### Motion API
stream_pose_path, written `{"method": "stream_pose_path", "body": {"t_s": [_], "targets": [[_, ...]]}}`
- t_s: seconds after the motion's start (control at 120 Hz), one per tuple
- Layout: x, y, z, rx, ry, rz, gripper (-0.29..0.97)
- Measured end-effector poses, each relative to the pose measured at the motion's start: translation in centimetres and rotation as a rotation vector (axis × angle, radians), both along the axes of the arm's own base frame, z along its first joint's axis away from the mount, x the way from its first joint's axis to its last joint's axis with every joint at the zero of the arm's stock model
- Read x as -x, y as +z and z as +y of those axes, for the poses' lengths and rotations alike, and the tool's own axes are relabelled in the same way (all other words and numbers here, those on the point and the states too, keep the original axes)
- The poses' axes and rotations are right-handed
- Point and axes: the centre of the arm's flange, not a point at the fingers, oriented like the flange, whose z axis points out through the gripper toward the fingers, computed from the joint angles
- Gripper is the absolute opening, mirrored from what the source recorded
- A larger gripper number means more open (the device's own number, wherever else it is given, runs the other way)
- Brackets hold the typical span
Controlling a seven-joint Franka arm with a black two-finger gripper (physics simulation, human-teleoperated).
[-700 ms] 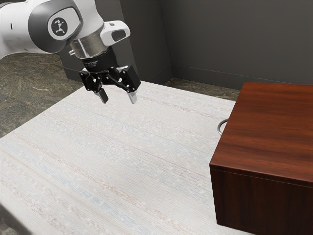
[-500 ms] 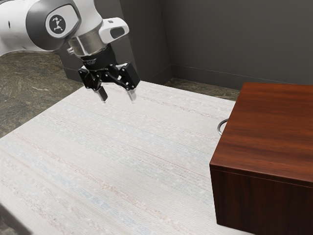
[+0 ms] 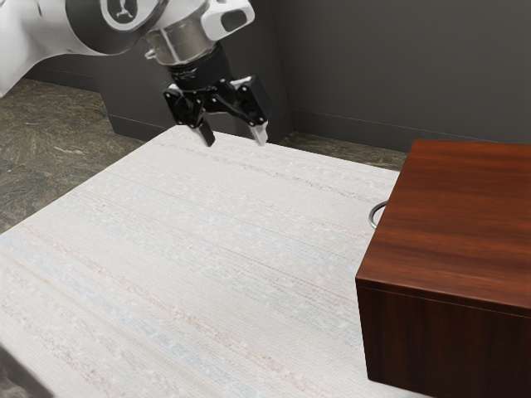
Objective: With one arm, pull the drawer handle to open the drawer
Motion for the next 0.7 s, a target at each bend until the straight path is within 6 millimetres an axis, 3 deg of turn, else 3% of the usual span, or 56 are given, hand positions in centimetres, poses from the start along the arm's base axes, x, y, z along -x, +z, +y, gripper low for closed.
{"method": "stream_pose_path", "body": {"t_s": [0.1, 0.258, 0.492, 0.7], "targets": [[-1.1, -1.9, -0.4, 0.028, 0.008, 0.009, 0.68], [-5.6, -8.9, -2.8, 0.134, -0.005, 0.059, 0.68], [-8.4, -12.7, -3.1, 0.202, 0.029, 0.053, 0.67], [-9.4, -14.6, -3.6, 0.238, 0.071, 0.024, 0.65]]}}
